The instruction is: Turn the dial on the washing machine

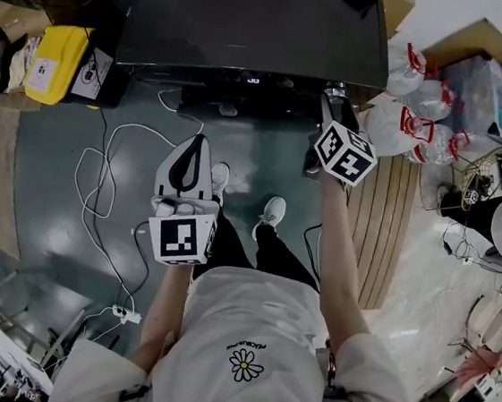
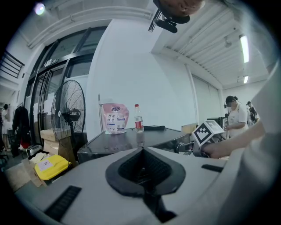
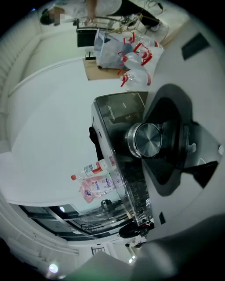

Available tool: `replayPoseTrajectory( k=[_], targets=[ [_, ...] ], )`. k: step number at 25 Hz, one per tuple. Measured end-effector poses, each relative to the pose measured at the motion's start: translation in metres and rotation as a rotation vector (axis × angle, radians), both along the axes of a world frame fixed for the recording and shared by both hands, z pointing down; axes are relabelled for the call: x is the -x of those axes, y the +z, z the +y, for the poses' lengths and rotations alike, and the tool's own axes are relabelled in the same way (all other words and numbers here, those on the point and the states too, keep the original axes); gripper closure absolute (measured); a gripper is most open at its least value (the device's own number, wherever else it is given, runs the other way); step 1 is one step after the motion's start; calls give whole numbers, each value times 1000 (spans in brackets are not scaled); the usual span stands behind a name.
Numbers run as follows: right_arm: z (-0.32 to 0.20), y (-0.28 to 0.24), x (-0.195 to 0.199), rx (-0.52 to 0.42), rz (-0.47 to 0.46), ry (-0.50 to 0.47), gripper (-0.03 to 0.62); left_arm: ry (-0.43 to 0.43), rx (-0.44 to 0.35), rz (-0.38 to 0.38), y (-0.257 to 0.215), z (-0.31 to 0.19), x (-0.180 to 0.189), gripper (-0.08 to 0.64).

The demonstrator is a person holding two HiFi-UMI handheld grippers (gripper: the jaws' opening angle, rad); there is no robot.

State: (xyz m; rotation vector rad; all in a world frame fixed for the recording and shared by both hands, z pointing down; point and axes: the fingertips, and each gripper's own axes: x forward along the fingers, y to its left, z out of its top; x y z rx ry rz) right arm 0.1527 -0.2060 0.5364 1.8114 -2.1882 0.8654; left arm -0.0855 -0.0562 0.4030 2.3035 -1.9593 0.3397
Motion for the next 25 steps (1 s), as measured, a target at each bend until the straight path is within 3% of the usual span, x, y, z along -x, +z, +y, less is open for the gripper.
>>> replayPoseTrajectory(
  k=[17, 25],
  targets=[
    [3, -1, 6, -56, 342, -95, 341, 8, 1, 0, 1, 2, -2, 561],
    [3, -1, 6, -73, 350, -109, 341, 10, 8, 1, 3, -1, -5, 561]
  ],
)
